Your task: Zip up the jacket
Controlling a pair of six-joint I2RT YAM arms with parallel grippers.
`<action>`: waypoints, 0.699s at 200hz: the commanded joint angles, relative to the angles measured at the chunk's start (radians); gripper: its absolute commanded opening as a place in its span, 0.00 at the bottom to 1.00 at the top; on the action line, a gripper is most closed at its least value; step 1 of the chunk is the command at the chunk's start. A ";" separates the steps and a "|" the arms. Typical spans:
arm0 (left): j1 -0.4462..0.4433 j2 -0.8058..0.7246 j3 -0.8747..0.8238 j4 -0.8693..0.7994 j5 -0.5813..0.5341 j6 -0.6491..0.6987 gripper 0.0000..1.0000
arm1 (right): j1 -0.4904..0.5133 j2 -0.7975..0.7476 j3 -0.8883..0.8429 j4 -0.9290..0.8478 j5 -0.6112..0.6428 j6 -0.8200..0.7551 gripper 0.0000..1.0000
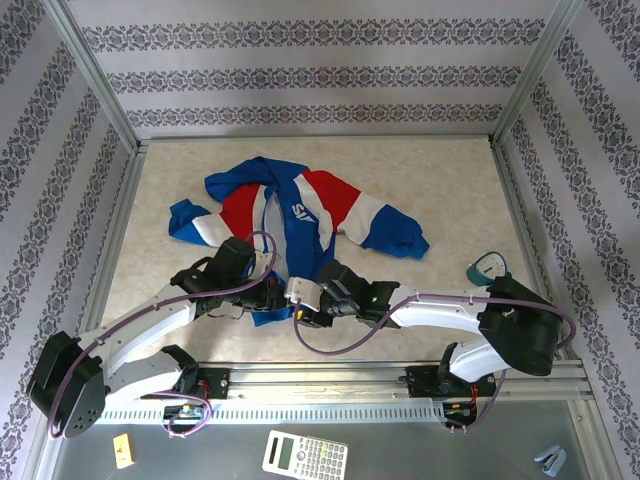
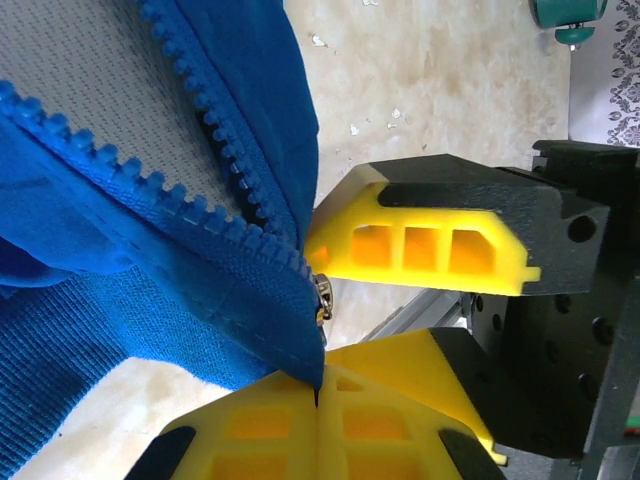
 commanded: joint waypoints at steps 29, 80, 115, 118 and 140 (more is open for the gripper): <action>-0.007 0.002 0.021 -0.041 0.008 0.032 0.00 | 0.012 -0.040 0.010 -0.006 0.083 -0.012 0.32; -0.007 0.007 0.023 -0.039 0.012 0.036 0.00 | 0.011 -0.055 -0.001 -0.006 0.112 -0.015 0.18; -0.008 0.003 0.020 -0.041 0.014 0.036 0.00 | 0.012 -0.043 0.005 0.002 0.119 -0.017 0.12; -0.007 0.002 0.020 -0.040 0.014 0.036 0.00 | 0.012 -0.041 0.006 0.003 0.120 -0.017 0.12; -0.007 0.001 0.019 -0.038 0.017 0.034 0.00 | 0.012 -0.023 0.018 0.004 0.120 -0.025 0.11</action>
